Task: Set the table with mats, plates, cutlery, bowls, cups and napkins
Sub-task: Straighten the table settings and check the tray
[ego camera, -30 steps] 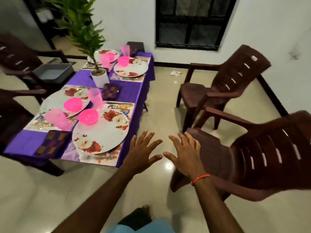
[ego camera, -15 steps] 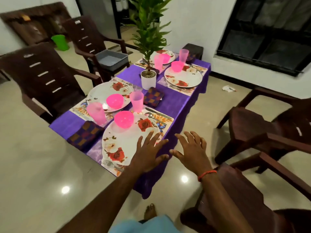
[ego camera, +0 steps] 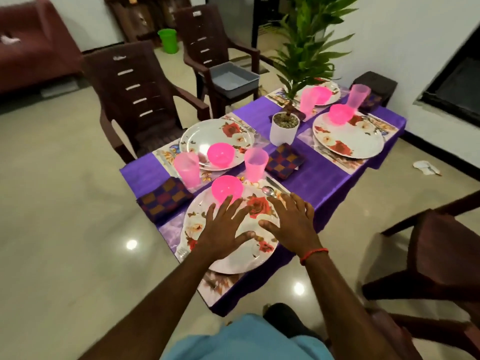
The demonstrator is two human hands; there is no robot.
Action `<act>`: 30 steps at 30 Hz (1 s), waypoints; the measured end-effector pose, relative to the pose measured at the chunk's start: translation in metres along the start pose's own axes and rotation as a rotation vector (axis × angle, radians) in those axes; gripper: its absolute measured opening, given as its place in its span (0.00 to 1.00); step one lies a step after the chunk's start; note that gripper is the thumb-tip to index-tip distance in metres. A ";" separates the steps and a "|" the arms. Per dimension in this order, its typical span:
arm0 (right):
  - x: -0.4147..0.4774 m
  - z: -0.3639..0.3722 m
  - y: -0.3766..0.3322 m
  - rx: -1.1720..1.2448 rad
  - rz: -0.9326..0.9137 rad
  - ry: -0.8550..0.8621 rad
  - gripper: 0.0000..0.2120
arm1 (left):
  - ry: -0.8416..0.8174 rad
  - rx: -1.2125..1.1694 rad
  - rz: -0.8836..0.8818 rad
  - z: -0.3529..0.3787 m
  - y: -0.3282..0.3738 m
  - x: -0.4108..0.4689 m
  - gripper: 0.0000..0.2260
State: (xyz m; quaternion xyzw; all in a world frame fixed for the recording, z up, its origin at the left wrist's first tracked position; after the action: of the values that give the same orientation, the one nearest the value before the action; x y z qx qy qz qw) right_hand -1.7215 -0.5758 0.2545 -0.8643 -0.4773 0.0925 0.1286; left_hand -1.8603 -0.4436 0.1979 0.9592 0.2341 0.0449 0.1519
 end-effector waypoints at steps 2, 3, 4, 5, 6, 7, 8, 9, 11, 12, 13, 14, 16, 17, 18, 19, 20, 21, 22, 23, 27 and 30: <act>0.025 -0.001 -0.006 -0.015 -0.062 -0.006 0.37 | 0.026 -0.021 -0.064 -0.003 -0.012 0.001 0.34; 0.036 -0.002 -0.008 -0.029 -0.087 -0.006 0.37 | 0.047 -0.028 -0.089 -0.005 -0.016 0.002 0.34; 0.049 -0.001 -0.010 -0.037 -0.116 -0.023 0.37 | 0.073 -0.029 -0.118 -0.007 -0.022 0.005 0.34; 0.060 0.000 -0.011 -0.045 -0.135 -0.046 0.37 | 0.092 -0.026 -0.145 -0.009 -0.027 0.008 0.34; 0.071 0.002 -0.011 -0.055 -0.163 -0.064 0.37 | 0.107 -0.018 -0.179 -0.010 -0.032 0.010 0.34; 0.081 0.004 -0.011 -0.066 -0.189 -0.068 0.39 | 0.111 -0.011 -0.214 -0.011 -0.036 0.012 0.34; 0.090 0.006 -0.011 -0.071 -0.219 -0.065 0.40 | 0.110 -0.008 -0.252 -0.011 -0.040 0.013 0.34; 0.099 0.009 -0.011 -0.072 -0.252 -0.073 0.40 | 0.113 -0.008 -0.301 -0.011 -0.043 0.012 0.35; 0.117 0.015 -0.006 -0.066 -0.306 -0.127 0.37 | 0.143 -0.001 -0.388 -0.009 -0.046 0.013 0.36; 0.120 0.018 -0.005 -0.067 -0.309 -0.153 0.34 | 0.147 -0.003 -0.411 -0.009 -0.047 0.011 0.36; 0.121 0.020 -0.004 -0.070 -0.301 -0.172 0.31 | 0.148 0.001 -0.428 -0.008 -0.049 0.008 0.36; 0.124 0.024 -0.001 -0.071 -0.304 -0.186 0.29 | 0.153 0.005 -0.472 -0.004 -0.052 0.004 0.36; 0.130 0.037 0.007 -0.077 -0.316 -0.236 0.26 | 0.176 0.040 -0.611 0.002 -0.056 -0.005 0.35; 0.129 0.045 0.013 -0.080 -0.308 -0.271 0.25 | 0.181 0.075 -0.690 0.004 -0.057 -0.014 0.32; 0.128 0.054 0.019 -0.077 -0.298 -0.307 0.24 | 0.186 0.116 -0.769 0.005 -0.058 -0.023 0.29; 0.127 0.063 0.025 -0.079 -0.287 -0.340 0.23 | 0.184 0.148 -0.852 0.007 -0.060 -0.033 0.26; 0.125 0.071 0.032 -0.079 -0.281 -0.357 0.23 | 0.168 0.166 -0.929 0.008 -0.062 -0.043 0.25; 0.122 0.077 0.039 -0.075 -0.266 -0.378 0.25 | 0.134 0.169 -1.007 0.011 -0.064 -0.052 0.24; 0.120 0.082 0.044 -0.061 -0.254 -0.395 0.26 | 0.101 0.164 -1.077 0.014 -0.066 -0.060 0.24; 0.118 0.086 0.048 -0.033 -0.243 -0.407 0.27 | 0.080 0.156 -1.128 0.017 -0.068 -0.066 0.24; 0.116 0.097 0.057 0.059 -0.258 -0.434 0.27 | 0.066 0.118 -1.190 0.026 -0.070 -0.077 0.22; 0.118 0.100 0.059 0.106 -0.292 -0.453 0.29 | 0.136 -0.023 -1.225 0.028 -0.076 -0.081 0.18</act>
State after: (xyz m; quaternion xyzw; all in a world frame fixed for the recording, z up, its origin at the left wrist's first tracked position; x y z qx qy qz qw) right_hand -1.6398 -0.4924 0.1372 -0.7358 -0.6078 0.2887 0.0757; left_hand -1.9612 -0.4243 0.1460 0.6438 0.7512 0.0129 0.1453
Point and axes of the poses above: each hand's wrist, its own x-axis towards the middle knuckle, its own z-axis out of the palm, y = z × x, the point moved 6 cm from there along x, towards the middle knuckle, and after that the axes turned 4 degrees about -z, right-handed, at the moved point
